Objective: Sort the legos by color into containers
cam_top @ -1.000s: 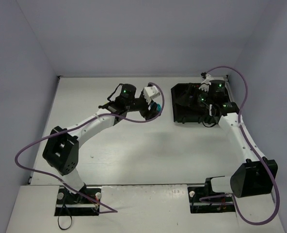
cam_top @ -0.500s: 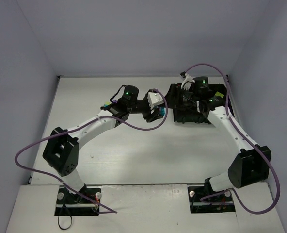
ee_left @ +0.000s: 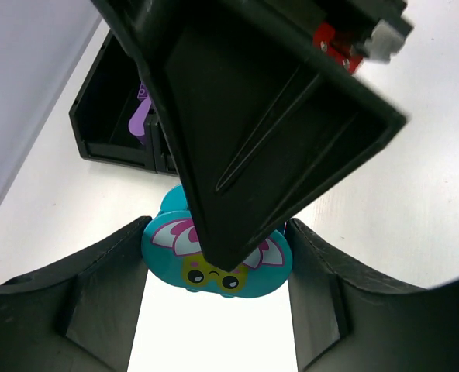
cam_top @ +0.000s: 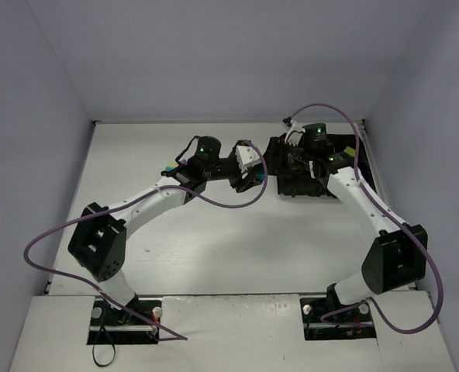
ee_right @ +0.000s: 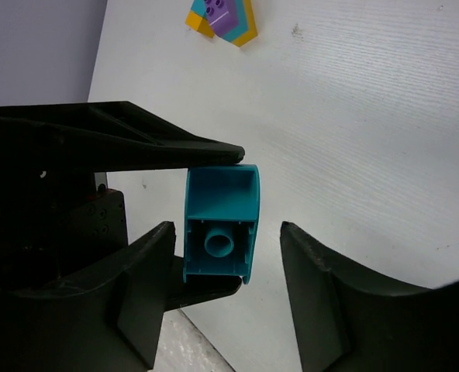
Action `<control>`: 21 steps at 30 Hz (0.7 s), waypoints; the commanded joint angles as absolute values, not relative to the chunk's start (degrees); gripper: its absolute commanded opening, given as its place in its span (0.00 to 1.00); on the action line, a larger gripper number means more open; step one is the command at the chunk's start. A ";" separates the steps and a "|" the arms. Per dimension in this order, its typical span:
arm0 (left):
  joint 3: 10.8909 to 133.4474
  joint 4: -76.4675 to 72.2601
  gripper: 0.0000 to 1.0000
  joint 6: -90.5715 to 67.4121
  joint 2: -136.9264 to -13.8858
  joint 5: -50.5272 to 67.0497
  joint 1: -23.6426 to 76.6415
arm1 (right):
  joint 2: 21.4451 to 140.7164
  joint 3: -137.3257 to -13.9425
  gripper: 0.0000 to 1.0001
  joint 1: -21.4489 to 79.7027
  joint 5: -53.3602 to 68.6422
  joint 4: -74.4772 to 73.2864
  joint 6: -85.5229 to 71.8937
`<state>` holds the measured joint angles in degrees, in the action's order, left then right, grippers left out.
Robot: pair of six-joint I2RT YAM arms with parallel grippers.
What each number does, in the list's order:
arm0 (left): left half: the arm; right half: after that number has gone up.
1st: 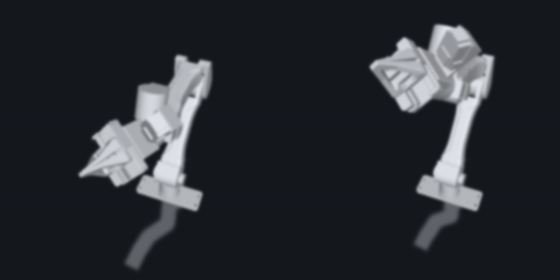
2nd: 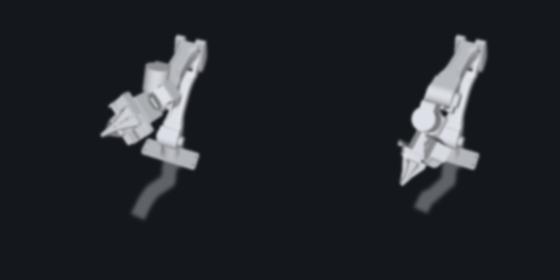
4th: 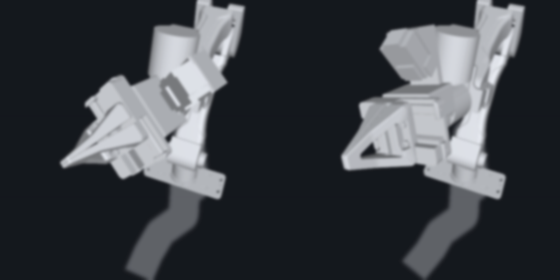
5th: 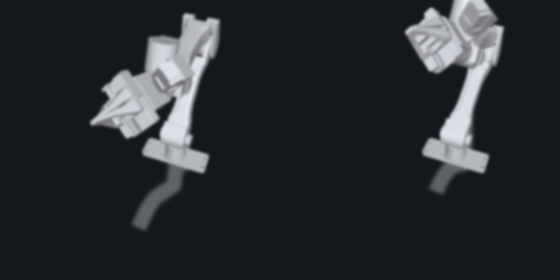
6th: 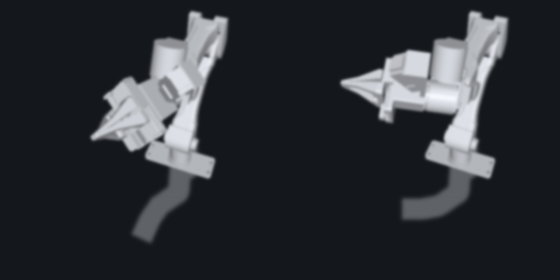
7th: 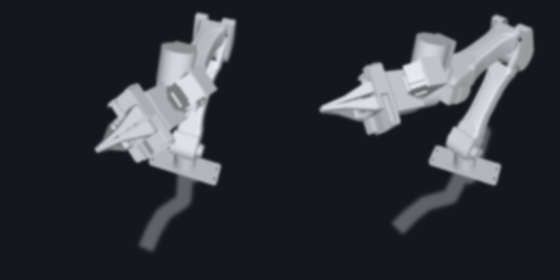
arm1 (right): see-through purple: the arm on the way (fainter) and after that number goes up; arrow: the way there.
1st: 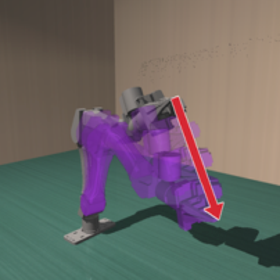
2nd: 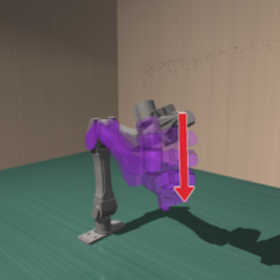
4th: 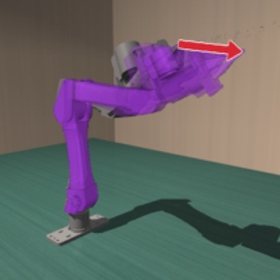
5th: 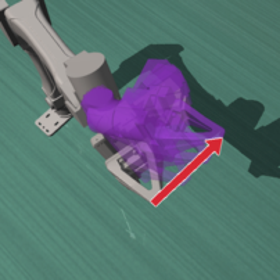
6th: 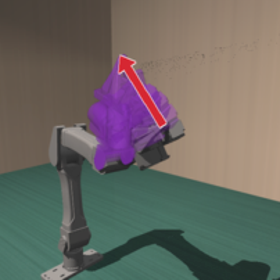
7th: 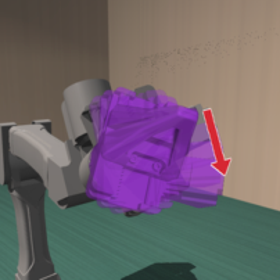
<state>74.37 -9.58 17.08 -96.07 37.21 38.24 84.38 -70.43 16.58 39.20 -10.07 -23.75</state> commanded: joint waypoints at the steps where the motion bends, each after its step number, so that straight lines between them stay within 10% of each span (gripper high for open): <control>1: 75.23 -15.38 0.03 16.17 -92.02 37.97 38.32 | 84.81 -72.42 0.47 17.31 39.29 -7.12 -22.94; 5: 74.88 -15.29 0.04 15.03 -92.55 37.01 38.32 | 85.08 -72.77 0.00 17.23 37.62 -7.21 -22.06; 9: 74.45 -15.12 0.70 11.08 -93.16 31.22 38.06 | 85.34 -72.77 0.00 15.04 35.08 -7.29 -21.18; 21: 68.21 -7.58 0.80 -5.27 -87.90 7.68 31.21 | 88.67 -74.71 0.01 6.77 6.79 -10.02 -20.04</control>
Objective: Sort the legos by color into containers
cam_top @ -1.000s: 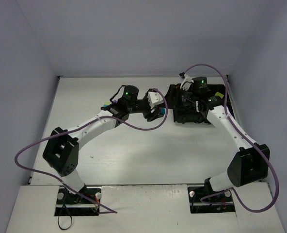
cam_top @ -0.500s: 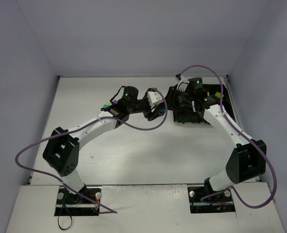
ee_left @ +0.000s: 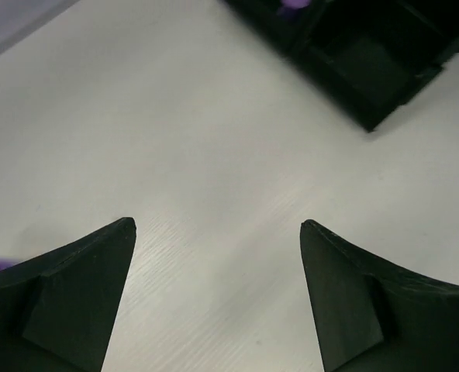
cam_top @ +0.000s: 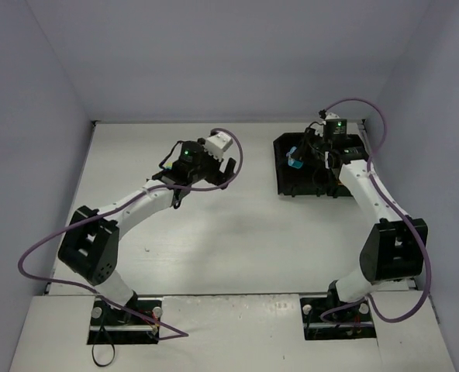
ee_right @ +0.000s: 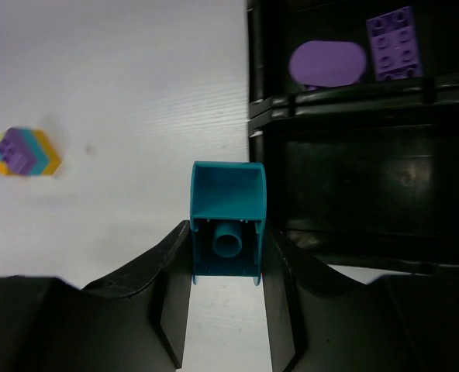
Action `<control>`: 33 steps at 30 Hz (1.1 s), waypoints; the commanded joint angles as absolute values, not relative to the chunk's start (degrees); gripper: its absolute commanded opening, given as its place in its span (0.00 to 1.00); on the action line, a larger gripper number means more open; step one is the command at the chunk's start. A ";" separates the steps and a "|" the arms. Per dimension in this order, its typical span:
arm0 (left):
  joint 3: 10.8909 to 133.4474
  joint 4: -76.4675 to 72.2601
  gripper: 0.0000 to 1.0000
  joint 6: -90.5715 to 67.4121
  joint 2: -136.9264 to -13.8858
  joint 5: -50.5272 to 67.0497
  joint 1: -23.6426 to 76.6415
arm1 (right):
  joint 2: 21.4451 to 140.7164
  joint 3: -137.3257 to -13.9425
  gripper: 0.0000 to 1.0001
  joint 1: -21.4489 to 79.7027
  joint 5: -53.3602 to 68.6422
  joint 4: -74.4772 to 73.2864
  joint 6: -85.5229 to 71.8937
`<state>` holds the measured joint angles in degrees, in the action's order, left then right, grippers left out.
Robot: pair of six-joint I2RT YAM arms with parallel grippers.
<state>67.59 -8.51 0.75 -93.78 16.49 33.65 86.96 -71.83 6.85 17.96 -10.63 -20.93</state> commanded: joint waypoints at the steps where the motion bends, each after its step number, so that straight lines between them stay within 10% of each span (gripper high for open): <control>1: 67.42 -6.51 0.80 -6.40 -86.50 5.99 29.72 | 89.46 -74.88 0.01 6.51 5.29 -10.11 -19.87; 9: 66.53 5.97 0.80 -6.76 -81.92 -5.80 22.77 | 98.69 -78.57 0.27 5.71 0.18 -10.81 -21.80; 15: 68.28 9.75 0.80 -7.74 -84.45 -3.87 16.09 | 99.15 -79.19 0.65 5.89 0.44 -10.90 -22.24; 27: 81.11 15.64 0.78 -1.86 -102.81 2.80 10.46 | 84.74 -73.04 0.67 6.15 9.14 -8.97 -18.55; 33: 85.43 17.31 0.60 -1.32 -109.51 4.92 9.41 | 79.37 -69.44 0.67 6.07 11.33 -8.79 -18.28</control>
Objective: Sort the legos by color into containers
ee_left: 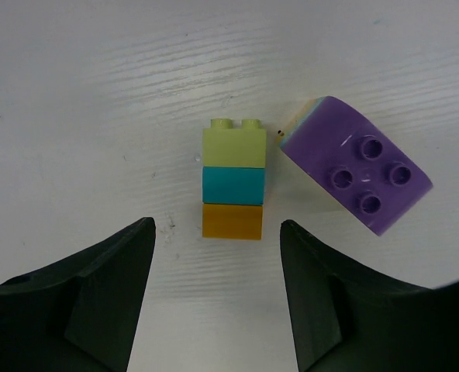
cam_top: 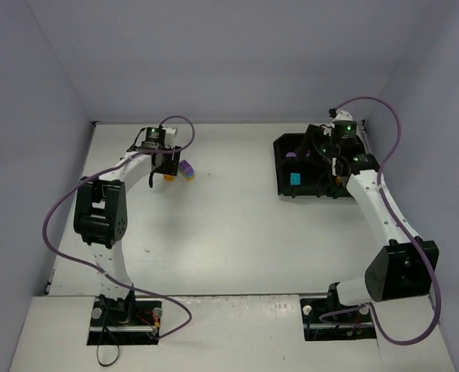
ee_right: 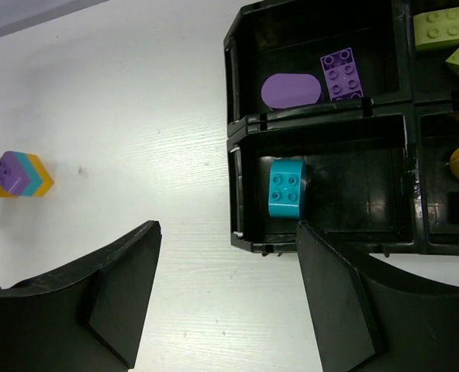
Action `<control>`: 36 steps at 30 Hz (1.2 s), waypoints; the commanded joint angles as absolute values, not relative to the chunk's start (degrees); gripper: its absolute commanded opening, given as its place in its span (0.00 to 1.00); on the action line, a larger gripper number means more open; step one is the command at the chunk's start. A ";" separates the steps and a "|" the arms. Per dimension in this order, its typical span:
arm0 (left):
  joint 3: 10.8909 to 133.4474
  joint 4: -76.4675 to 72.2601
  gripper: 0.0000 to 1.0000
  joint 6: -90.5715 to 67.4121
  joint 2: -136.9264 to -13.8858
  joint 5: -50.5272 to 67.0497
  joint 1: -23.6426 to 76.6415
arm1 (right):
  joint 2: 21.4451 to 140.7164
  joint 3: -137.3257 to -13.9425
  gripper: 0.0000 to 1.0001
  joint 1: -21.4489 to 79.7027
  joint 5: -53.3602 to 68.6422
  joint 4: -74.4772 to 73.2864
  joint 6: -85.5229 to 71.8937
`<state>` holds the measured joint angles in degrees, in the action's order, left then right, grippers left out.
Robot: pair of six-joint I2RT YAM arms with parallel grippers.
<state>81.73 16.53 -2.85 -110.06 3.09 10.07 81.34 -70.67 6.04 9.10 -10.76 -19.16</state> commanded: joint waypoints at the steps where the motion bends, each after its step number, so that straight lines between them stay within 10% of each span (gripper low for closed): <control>1: 86.21 17.66 0.59 -1.14 -110.82 4.83 9.32 | 78.67 -69.17 0.67 6.15 11.95 -8.79 -18.46; 10: 87.72 14.77 0.50 -0.79 -115.75 6.41 8.79 | 76.82 -66.71 0.67 6.15 14.59 -8.44 -18.98; 17: 83.16 7.67 0.10 -0.09 -113.56 7.20 8.79 | 76.73 -66.97 0.66 7.20 16.78 -8.44 -18.90; 36: 51.95 -10.20 0.08 15.37 -66.38 39.28 11.60 | 85.68 -81.81 0.81 23.11 42.45 -1.50 -27.50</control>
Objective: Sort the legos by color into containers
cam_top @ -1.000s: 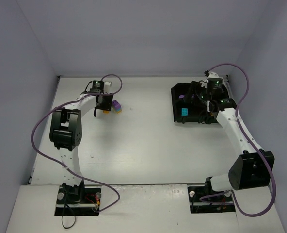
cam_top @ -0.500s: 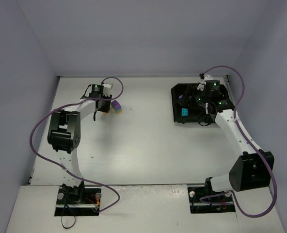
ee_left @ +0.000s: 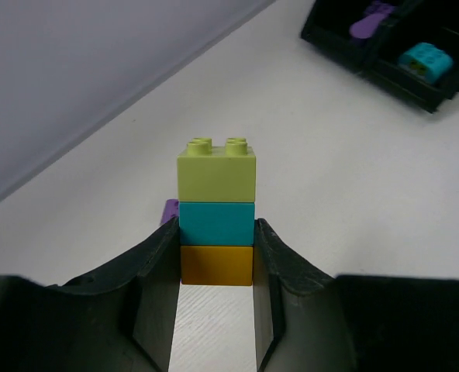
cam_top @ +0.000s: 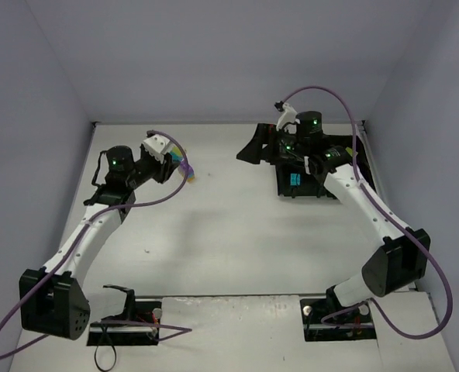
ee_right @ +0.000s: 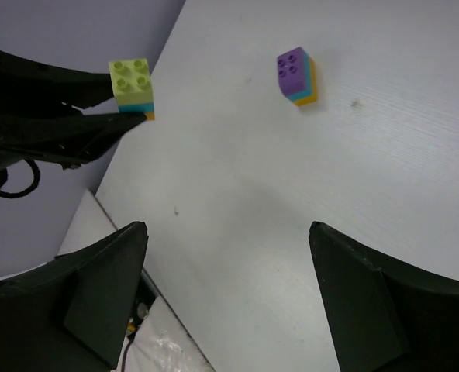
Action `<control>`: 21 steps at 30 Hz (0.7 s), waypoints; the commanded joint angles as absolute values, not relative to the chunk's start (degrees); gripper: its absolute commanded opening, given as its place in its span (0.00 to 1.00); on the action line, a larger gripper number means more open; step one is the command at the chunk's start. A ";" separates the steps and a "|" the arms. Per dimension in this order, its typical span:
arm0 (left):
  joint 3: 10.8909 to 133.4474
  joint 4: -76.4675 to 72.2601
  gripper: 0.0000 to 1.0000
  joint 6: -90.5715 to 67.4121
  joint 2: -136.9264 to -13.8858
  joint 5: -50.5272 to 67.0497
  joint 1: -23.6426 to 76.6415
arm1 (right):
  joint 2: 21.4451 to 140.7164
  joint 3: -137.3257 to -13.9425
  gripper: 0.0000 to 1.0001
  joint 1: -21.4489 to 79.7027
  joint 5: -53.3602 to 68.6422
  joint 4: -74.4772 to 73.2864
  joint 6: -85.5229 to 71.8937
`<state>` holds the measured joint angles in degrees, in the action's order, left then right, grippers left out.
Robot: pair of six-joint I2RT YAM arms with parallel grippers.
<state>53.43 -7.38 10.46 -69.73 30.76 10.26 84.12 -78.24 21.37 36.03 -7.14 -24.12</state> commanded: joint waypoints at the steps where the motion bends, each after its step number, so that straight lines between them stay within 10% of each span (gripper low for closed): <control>1: 51.42 -9.85 0.08 16.08 -65.23 40.24 12.82 | 86.30 -82.61 0.82 23.81 42.89 -1.32 -27.77; 21: 50.01 -5.19 0.08 19.07 -56.51 39.64 21.09 | 95.54 -89.65 0.68 36.74 43.16 -0.53 -29.27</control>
<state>48.62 -2.31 17.82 -57.54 38.59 20.62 96.23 -86.56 36.14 42.41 -4.03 -28.91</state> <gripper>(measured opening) 0.302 0.694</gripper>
